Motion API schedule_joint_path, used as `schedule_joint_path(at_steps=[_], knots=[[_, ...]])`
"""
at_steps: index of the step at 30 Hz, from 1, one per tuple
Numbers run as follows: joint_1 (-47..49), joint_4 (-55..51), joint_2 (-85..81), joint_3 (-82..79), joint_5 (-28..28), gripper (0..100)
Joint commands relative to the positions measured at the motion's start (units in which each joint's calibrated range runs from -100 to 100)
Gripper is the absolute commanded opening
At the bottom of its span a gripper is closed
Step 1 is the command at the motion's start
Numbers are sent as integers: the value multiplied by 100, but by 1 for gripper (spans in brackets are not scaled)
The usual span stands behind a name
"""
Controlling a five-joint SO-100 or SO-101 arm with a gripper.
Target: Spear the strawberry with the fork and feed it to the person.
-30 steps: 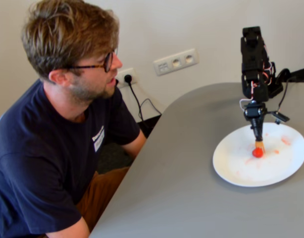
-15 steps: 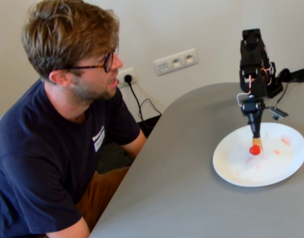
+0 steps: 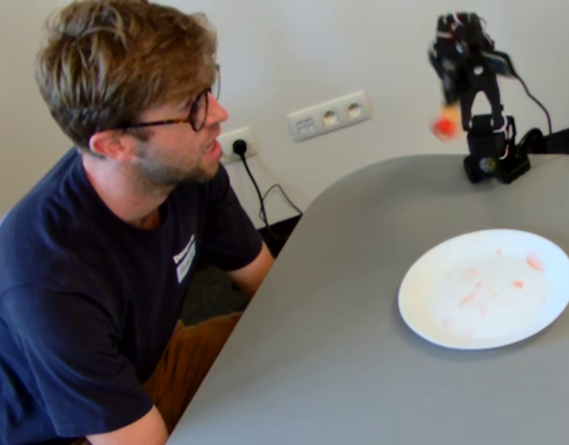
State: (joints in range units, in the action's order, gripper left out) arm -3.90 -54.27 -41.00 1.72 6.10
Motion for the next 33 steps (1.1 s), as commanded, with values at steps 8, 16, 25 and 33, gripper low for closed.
schedule_joint_path(at_steps=[8,16,25,33], knots=[[-2312,1815,-402,-857,45,1],[-2841,4661,-402,-2390,-2,1],[-3215,7202,1318,-2228,40,1],[-3722,7942,3529,-307,51,1]])
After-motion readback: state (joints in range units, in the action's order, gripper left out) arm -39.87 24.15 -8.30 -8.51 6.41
